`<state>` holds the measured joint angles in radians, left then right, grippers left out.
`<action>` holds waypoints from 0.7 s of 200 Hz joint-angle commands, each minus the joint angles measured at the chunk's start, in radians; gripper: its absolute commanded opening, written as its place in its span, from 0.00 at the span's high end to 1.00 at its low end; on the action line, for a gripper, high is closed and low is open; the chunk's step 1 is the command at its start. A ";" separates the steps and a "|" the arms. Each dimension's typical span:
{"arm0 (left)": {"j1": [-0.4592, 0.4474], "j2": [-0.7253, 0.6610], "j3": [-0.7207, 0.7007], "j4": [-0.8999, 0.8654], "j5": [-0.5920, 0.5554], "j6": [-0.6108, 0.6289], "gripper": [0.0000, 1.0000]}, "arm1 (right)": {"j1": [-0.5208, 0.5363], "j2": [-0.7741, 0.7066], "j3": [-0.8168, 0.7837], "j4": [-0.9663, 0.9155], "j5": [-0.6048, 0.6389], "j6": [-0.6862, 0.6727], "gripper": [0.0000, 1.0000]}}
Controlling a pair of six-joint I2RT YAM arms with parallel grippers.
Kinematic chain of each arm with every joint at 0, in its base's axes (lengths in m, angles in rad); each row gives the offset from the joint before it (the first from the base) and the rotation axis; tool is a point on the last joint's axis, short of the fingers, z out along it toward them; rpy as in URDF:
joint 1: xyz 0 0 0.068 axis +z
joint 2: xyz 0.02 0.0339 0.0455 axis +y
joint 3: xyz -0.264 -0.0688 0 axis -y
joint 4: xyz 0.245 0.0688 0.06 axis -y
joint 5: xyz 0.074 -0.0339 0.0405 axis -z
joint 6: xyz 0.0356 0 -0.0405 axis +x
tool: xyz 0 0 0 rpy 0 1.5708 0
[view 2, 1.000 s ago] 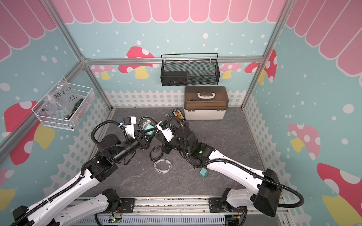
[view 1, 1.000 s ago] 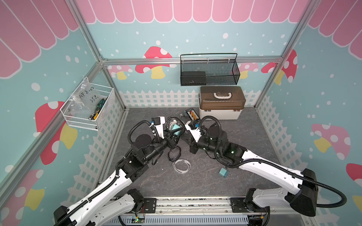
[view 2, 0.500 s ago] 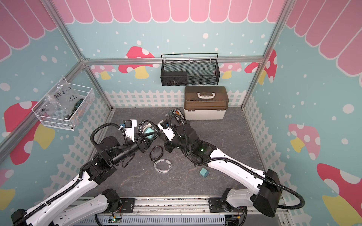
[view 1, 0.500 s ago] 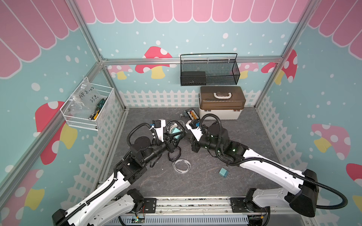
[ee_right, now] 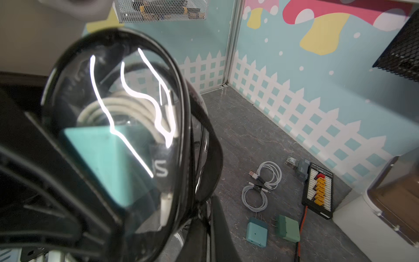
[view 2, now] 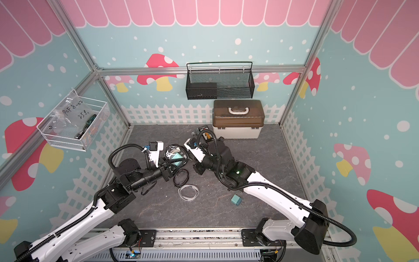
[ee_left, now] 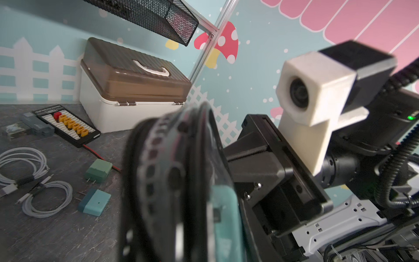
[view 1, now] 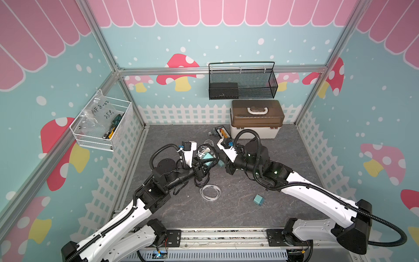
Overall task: Pack away charging kits
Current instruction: Zip the zipper on the storage bag.
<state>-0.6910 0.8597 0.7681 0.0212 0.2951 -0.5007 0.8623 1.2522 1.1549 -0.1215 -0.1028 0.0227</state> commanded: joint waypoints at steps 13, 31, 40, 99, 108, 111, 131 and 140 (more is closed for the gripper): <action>-0.054 0.038 -0.008 -0.077 0.121 0.054 1.00 | -0.050 -0.033 0.083 0.076 0.111 -0.076 1.00; -0.086 0.061 0.006 -0.091 0.119 0.077 1.00 | -0.058 -0.030 0.106 0.075 0.106 -0.094 1.00; -0.098 0.075 0.014 -0.102 0.117 0.090 1.00 | -0.061 -0.031 0.118 0.075 0.106 -0.100 1.00; -0.156 0.148 0.040 -0.129 0.088 0.134 1.00 | -0.069 -0.051 0.189 0.075 0.070 -0.068 1.00; -0.156 0.151 0.050 -0.129 0.092 0.135 1.00 | -0.069 -0.065 0.175 0.087 0.065 -0.050 1.00; -0.156 0.151 0.055 -0.129 0.095 0.137 1.00 | -0.070 -0.070 0.171 0.091 0.065 -0.047 1.00; -0.156 0.168 0.096 -0.135 0.118 0.143 1.00 | -0.069 -0.115 0.109 0.146 0.073 0.003 1.00; -0.156 0.174 0.114 -0.133 0.124 0.143 0.96 | -0.069 -0.133 0.086 0.169 0.077 0.023 1.00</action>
<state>-0.8104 1.0000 0.8654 0.0559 0.2787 -0.3851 0.8112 1.2076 1.2507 -0.2302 -0.0830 -0.0235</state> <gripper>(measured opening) 0.341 0.048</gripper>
